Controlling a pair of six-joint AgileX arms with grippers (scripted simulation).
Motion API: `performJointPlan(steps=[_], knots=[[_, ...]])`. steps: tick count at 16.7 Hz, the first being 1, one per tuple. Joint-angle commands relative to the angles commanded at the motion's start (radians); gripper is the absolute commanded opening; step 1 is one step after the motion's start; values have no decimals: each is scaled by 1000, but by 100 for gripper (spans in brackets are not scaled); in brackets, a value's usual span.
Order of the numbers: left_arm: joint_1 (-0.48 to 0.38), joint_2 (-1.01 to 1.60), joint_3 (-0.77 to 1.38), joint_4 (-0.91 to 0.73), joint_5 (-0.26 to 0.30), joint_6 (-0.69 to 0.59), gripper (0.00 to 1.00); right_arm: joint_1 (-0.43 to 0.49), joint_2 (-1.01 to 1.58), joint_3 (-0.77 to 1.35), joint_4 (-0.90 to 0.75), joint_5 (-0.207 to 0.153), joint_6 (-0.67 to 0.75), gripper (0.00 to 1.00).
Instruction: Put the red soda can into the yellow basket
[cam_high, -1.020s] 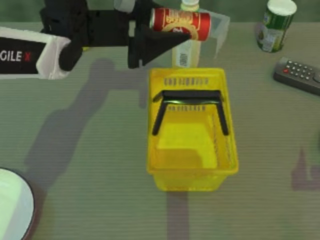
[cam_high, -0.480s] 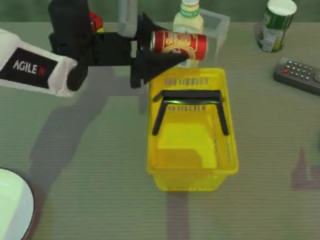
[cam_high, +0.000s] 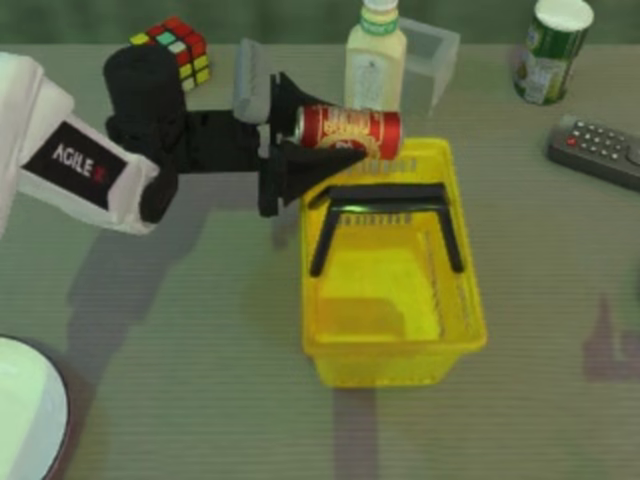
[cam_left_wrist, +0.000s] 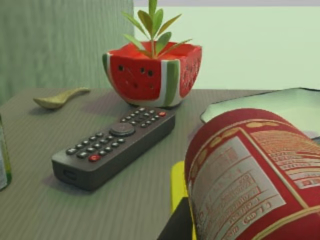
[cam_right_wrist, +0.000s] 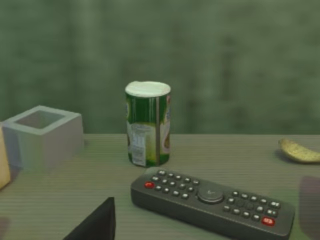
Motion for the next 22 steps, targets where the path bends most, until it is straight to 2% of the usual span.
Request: performJointPlan(steps=[1, 14, 22], knots=[[0, 0, 0, 0, 0, 0, 0, 0, 0, 0, 0, 0, 0, 100], [0, 0, 0, 0, 0, 0, 98, 0, 0, 0, 0, 0, 0, 100], [0, 0, 0, 0, 0, 0, 100, 0, 0, 0, 0, 0, 0, 100]])
